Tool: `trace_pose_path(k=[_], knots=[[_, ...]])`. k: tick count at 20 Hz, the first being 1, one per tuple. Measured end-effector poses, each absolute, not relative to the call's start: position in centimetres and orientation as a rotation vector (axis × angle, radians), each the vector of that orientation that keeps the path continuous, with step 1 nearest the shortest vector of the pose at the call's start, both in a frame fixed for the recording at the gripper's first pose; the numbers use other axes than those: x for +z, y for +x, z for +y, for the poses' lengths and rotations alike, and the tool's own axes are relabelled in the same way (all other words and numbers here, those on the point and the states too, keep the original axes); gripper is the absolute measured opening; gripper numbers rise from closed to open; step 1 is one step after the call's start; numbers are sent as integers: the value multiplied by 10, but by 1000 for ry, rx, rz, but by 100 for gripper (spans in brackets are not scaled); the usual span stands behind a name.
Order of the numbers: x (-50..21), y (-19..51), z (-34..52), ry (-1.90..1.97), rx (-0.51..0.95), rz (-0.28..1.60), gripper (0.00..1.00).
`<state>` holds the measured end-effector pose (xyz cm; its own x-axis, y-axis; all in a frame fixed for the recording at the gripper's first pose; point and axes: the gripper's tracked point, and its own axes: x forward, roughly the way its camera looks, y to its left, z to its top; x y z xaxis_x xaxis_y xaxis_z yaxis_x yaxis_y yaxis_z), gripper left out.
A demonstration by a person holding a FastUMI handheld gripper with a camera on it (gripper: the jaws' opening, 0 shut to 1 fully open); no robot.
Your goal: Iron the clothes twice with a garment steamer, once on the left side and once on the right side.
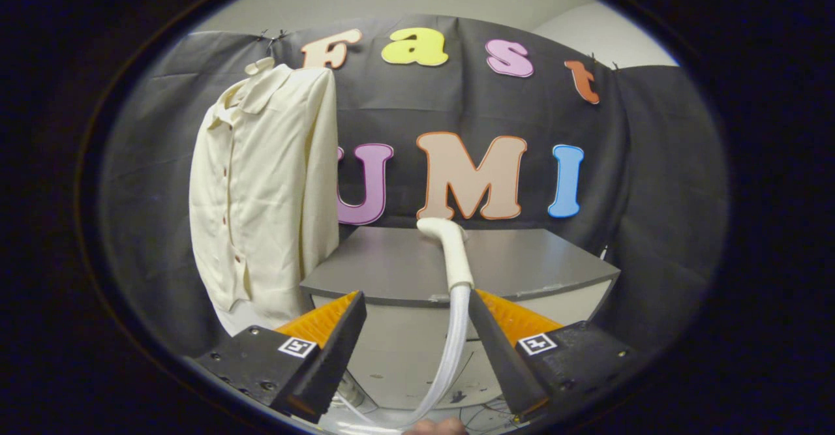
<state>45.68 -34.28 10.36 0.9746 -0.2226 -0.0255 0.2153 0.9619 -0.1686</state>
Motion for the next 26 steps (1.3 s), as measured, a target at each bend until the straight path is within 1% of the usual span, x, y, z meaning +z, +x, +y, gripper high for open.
trace_pose_path(k=[8,15,18,22,26], knots=[[95,533,-406,-141,-210,94,97],[90,593,-423,-96,-208,172,96],[83,616,-429,-95,-224,218,94],[79,631,-423,-133,-200,267,81],[82,629,-430,-130,-239,230,56]])
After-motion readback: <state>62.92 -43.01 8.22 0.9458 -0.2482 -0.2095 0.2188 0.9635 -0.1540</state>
